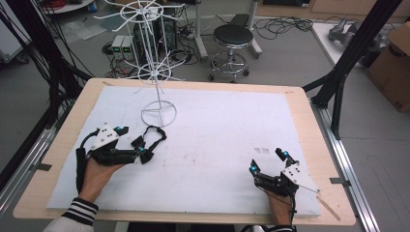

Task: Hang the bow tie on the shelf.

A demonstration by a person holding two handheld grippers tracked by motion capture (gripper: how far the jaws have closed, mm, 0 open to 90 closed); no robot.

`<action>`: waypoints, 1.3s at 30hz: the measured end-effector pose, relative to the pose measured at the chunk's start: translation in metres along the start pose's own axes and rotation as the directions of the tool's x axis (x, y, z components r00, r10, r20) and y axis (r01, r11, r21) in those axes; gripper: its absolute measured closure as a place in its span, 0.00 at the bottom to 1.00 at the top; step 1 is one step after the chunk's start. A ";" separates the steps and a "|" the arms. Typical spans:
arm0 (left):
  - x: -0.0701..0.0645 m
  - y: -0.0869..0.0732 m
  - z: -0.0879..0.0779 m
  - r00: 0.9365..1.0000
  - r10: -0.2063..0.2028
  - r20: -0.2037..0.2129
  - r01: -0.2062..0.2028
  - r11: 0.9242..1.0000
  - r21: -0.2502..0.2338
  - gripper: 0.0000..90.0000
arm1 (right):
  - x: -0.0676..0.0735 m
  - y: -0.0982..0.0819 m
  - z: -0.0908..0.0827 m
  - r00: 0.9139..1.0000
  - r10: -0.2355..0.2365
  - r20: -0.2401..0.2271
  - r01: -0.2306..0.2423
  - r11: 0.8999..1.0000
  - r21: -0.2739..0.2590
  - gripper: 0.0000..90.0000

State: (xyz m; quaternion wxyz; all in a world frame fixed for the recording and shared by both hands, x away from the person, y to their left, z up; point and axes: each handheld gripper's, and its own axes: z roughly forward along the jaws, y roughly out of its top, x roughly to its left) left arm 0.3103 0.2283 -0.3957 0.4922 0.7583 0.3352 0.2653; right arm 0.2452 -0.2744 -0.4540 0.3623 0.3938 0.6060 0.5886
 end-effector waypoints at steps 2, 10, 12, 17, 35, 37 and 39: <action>-0.001 0.003 0.005 1.000 -0.001 0.011 0.001 1.000 0.025 0.19 | 0.000 0.000 0.000 1.000 0.000 -0.001 0.000 1.000 0.000 0.03; -0.004 0.011 0.024 1.000 0.003 0.024 -0.007 0.989 0.151 0.29 | 0.000 0.000 0.000 1.000 -0.002 -0.001 0.002 1.000 0.006 0.03; -0.005 0.012 0.028 1.000 0.002 0.019 -0.005 0.985 0.172 0.31 | 0.000 0.000 0.000 1.000 -0.002 -0.001 0.002 1.000 0.006 0.03; -0.004 0.009 0.040 1.000 -0.019 0.011 0.015 0.965 0.263 0.36 | 0.000 0.000 0.000 1.000 -0.005 -0.001 0.005 1.000 0.006 0.03; -0.008 0.005 0.066 0.999 0.035 0.024 -0.043 0.893 0.448 0.60 | 0.000 0.000 0.000 1.000 -0.008 0.001 0.008 1.000 0.001 0.03; -0.008 0.004 0.067 0.999 0.040 0.018 -0.043 0.887 0.459 0.62 | 0.000 0.000 0.000 1.000 -0.008 0.001 0.008 1.000 0.001 0.03; -0.007 0.004 0.067 0.999 0.030 0.017 -0.035 0.888 0.458 0.65 | 0.000 0.000 0.000 1.000 -0.006 0.000 0.006 1.000 0.002 0.03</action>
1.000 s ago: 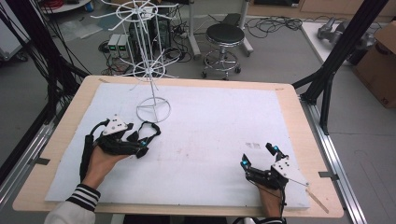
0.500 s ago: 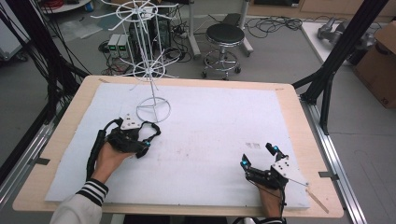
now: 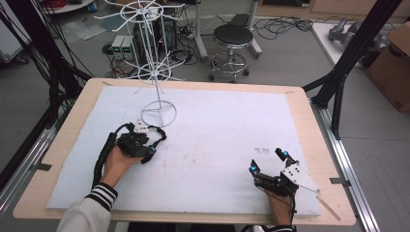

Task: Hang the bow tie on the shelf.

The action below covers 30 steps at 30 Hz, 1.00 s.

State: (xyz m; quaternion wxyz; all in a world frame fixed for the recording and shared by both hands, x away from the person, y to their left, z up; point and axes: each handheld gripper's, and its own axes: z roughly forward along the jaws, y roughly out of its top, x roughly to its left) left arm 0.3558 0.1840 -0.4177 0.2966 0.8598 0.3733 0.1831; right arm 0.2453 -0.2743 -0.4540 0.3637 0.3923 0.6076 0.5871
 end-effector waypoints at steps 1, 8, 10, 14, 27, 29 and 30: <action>0.000 0.000 0.000 1.000 -0.002 -0.003 0.002 1.000 0.000 0.65 | 0.000 0.000 0.000 1.000 -0.002 0.001 0.002 1.000 0.000 0.03; -0.001 0.000 0.004 1.000 0.003 0.009 -0.004 1.000 0.027 0.67 | 0.000 0.000 0.000 1.000 -0.002 0.003 0.002 1.000 0.001 0.03; -0.001 0.000 0.004 1.000 -0.006 0.000 0.006 1.000 0.024 0.70 | 0.000 0.000 0.000 1.000 -0.002 0.002 0.002 1.000 0.001 0.03; -0.002 0.000 0.004 1.000 0.000 0.002 0.000 0.999 0.037 0.76 | 0.000 0.000 0.000 1.000 -0.002 0.002 0.002 1.000 0.001 0.03; -0.003 0.000 0.010 0.999 -0.016 0.031 0.014 0.998 0.062 0.88 | 0.000 0.000 0.000 1.000 -0.001 0.000 0.001 1.000 0.000 0.03; -0.004 0.000 0.010 0.999 -0.016 0.033 0.013 0.998 0.061 0.90 | 0.000 0.000 0.000 1.000 -0.001 0.000 0.001 1.000 0.000 0.03; -0.005 0.001 0.010 0.999 -0.012 0.030 0.010 0.998 0.062 0.93 | 0.000 0.000 0.000 1.000 0.000 0.000 0.000 1.000 0.000 0.03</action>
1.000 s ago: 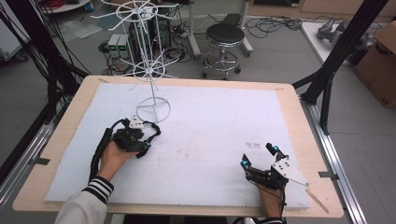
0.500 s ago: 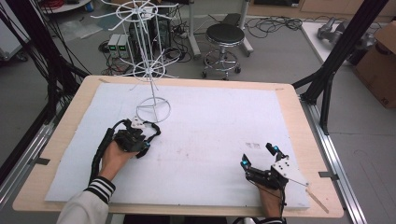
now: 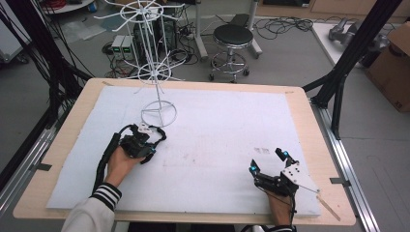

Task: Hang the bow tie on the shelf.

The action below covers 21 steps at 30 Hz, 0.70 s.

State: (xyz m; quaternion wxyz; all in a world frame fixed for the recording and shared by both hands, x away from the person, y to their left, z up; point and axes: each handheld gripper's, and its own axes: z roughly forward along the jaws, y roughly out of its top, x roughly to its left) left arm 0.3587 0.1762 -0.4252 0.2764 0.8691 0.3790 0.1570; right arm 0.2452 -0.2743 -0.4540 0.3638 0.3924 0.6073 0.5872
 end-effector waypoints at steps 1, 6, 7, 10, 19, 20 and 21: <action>0.000 0.000 0.000 1.000 0.002 -0.001 -0.002 1.000 0.000 0.94 | 0.000 0.000 0.000 1.000 -0.001 0.000 0.001 1.000 -0.001 0.03; -0.001 0.001 -0.001 1.000 -0.020 0.003 0.020 1.000 0.006 0.96 | 0.000 0.000 0.000 1.000 0.000 0.000 0.000 1.000 -0.002 0.03; -0.001 0.001 -0.001 1.000 -0.021 0.003 0.021 1.000 0.006 0.96 | 0.000 0.000 0.000 1.000 0.001 0.000 -0.001 1.000 -0.001 0.03; -0.001 0.001 -0.002 1.000 -0.021 0.004 0.021 1.000 0.005 0.96 | 0.000 0.000 0.000 1.000 0.001 0.000 -0.001 1.000 -0.001 0.03; 0.003 0.000 -0.014 0.999 -0.033 -0.003 0.032 0.997 -0.064 0.96 | 0.000 0.000 0.000 1.000 -0.001 -0.001 0.001 1.000 0.000 0.03; 0.003 0.000 -0.016 1.000 -0.029 -0.009 0.028 0.996 -0.079 0.96 | 0.000 0.000 0.000 1.000 -0.002 0.000 0.002 1.000 -0.001 0.03; 0.003 0.000 -0.019 1.000 -0.024 -0.014 0.023 0.995 -0.096 0.96 | 0.000 0.000 0.000 1.000 -0.002 0.001 0.002 1.000 0.000 0.03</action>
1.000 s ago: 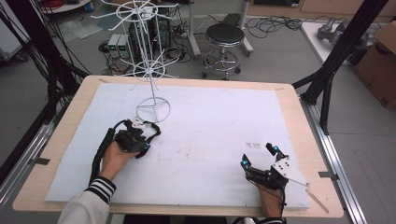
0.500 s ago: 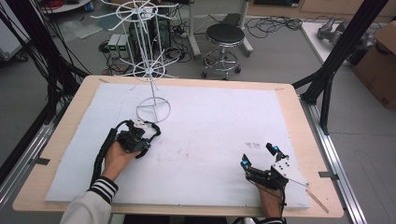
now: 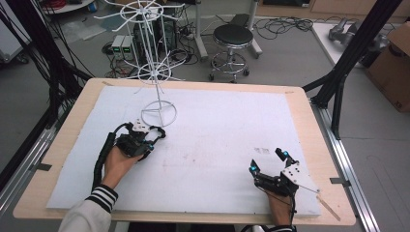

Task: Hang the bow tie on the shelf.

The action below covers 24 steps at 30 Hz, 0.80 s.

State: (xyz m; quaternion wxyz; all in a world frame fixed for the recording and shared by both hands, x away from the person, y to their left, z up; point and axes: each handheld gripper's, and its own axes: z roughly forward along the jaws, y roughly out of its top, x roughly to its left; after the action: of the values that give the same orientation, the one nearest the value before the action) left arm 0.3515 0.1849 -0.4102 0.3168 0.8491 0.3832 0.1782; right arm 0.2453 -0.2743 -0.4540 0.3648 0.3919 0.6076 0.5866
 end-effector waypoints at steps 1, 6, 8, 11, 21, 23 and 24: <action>0.000 0.000 -0.002 1.000 0.001 -0.007 -0.001 1.000 -0.020 0.96 | 0.000 0.000 0.000 1.000 0.000 0.000 0.000 1.000 0.000 0.03; 0.000 0.000 -0.012 1.000 -0.004 -0.024 0.002 0.995 -0.102 0.96 | 0.000 0.000 0.000 1.000 0.000 0.001 0.000 1.000 0.001 0.03; -0.001 -0.001 -0.015 1.000 -0.007 -0.029 0.003 0.992 -0.126 0.96 | 0.000 0.000 0.000 1.000 -0.005 -0.001 0.005 1.000 -0.001 0.03; -0.001 -0.002 -0.018 1.000 -0.007 -0.024 0.003 0.987 -0.158 0.96 | 0.000 0.000 0.000 1.000 -0.002 -0.001 0.002 1.000 0.001 0.03; -0.006 -0.001 -0.037 1.000 -0.021 -0.013 0.016 0.950 -0.311 0.97 | 0.001 0.000 0.000 1.000 0.001 -0.002 -0.001 1.000 0.005 0.03; -0.007 0.000 -0.041 1.000 -0.016 -0.021 0.008 0.944 -0.329 0.97 | 0.001 0.000 0.000 1.000 -0.003 -0.001 0.003 1.000 0.007 0.03; -0.007 0.000 -0.043 1.000 -0.017 -0.022 0.008 0.940 -0.340 0.97 | 0.001 0.000 0.000 1.000 -0.002 0.000 0.002 1.000 0.007 0.03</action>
State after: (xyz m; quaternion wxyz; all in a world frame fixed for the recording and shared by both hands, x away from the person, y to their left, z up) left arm 0.3232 0.1966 -0.3788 0.4549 0.7770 0.3559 0.2502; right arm 0.2450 -0.2734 -0.4539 0.3641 0.3924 0.6101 0.5842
